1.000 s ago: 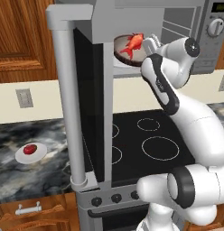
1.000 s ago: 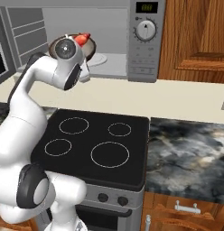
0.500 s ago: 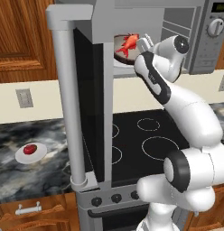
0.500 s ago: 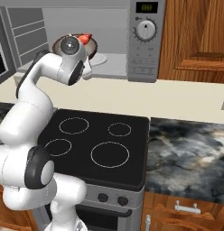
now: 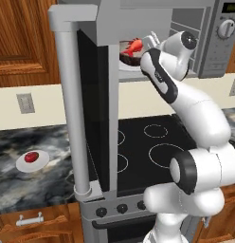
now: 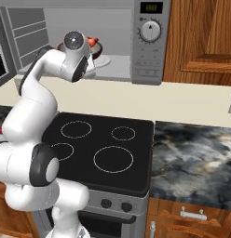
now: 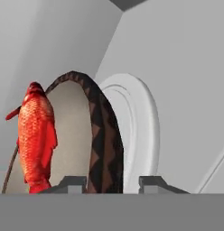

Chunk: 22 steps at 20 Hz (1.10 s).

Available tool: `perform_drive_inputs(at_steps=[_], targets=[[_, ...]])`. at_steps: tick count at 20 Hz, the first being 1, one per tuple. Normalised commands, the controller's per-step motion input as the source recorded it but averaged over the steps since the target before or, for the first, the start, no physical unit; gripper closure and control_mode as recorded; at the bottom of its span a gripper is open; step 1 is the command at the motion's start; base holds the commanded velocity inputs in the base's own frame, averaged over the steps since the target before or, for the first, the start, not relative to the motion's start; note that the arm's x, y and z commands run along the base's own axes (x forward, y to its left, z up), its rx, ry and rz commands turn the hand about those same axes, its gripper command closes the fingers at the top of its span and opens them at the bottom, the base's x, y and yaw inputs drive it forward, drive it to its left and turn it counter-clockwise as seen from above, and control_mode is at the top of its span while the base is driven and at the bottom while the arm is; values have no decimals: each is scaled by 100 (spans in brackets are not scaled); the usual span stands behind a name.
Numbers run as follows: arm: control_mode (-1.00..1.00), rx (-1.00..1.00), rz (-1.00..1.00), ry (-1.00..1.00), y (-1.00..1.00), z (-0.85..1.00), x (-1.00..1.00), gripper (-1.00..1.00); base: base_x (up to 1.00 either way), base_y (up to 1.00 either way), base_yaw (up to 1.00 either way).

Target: Remove the mango from the bowl and place it on the small plate. Then place the bowl with only the fish in the microwave, close the door, and press the start button to microwave the fish.

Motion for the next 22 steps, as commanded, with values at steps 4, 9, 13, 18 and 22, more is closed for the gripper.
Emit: perform_drive_inputs(at_steps=[4, 9, 13, 18, 22], targets=[[-100, 0, 4, -28, 0, 0, -63, -100, 0, 0, 0], [-100, -3, 3, -41, 0, 2, -91, -100, 0, 0, 0], [-100, -14, 0, -54, 1, -29, -100, -100, 0, 0, 0], [-100, -31, 1, -2, -1, -86, -18, -100, 0, 0, 0], [-100, -41, -1, -31, -6, -17, -78, -100, 0, 0, 0]])
